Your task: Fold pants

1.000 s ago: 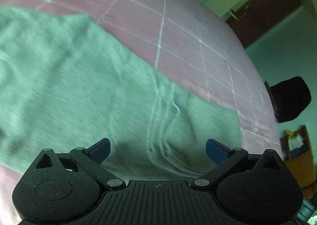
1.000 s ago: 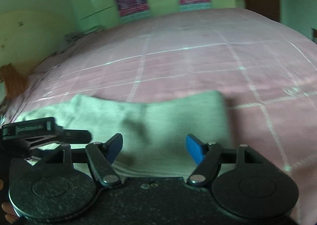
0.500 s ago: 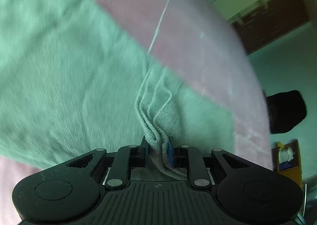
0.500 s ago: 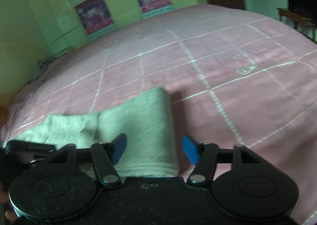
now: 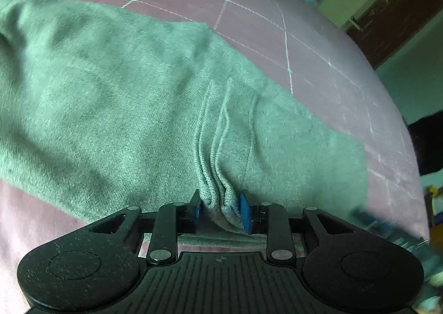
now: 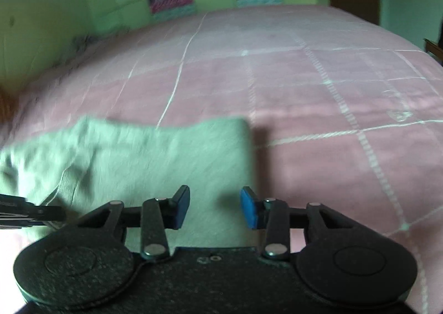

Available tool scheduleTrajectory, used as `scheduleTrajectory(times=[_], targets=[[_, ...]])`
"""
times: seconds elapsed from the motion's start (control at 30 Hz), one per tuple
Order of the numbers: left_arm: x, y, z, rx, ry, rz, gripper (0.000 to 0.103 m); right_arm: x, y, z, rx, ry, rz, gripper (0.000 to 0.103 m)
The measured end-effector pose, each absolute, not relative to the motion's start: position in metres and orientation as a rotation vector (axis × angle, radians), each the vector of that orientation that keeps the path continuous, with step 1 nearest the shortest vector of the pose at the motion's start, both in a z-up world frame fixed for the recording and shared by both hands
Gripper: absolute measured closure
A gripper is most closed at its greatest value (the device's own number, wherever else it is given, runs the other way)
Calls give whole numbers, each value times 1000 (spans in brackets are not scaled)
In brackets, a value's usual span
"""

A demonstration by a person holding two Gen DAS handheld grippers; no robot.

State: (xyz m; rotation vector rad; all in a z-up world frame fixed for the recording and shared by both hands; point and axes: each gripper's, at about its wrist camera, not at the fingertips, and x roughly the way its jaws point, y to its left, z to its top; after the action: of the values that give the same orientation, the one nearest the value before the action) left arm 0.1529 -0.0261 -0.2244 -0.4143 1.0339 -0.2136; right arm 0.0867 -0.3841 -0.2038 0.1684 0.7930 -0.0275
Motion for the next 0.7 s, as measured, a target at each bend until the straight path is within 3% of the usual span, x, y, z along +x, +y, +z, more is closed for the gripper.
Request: scheduleTrajectory(times=[0.13, 0.27, 0.47, 0.6, 0.7], targets=[[141, -18, -191, -351, 929, -173, 66, 95, -369, -223, 37, 893, -1, 63], [159, -39, -172, -267, 892, -225, 49, 101, -369, -201, 45, 832, 6, 62], [205, -95, -194, -170, 976, -276, 48, 150, -350, -195, -2, 818, -37, 60], [209, -98, -213, -116, 978, -256, 48, 174, -354, -228, -37, 941, -54, 58], [208, -109, -210, -38, 978, -260, 48, 172, -357, -232, -36, 928, -48, 57]])
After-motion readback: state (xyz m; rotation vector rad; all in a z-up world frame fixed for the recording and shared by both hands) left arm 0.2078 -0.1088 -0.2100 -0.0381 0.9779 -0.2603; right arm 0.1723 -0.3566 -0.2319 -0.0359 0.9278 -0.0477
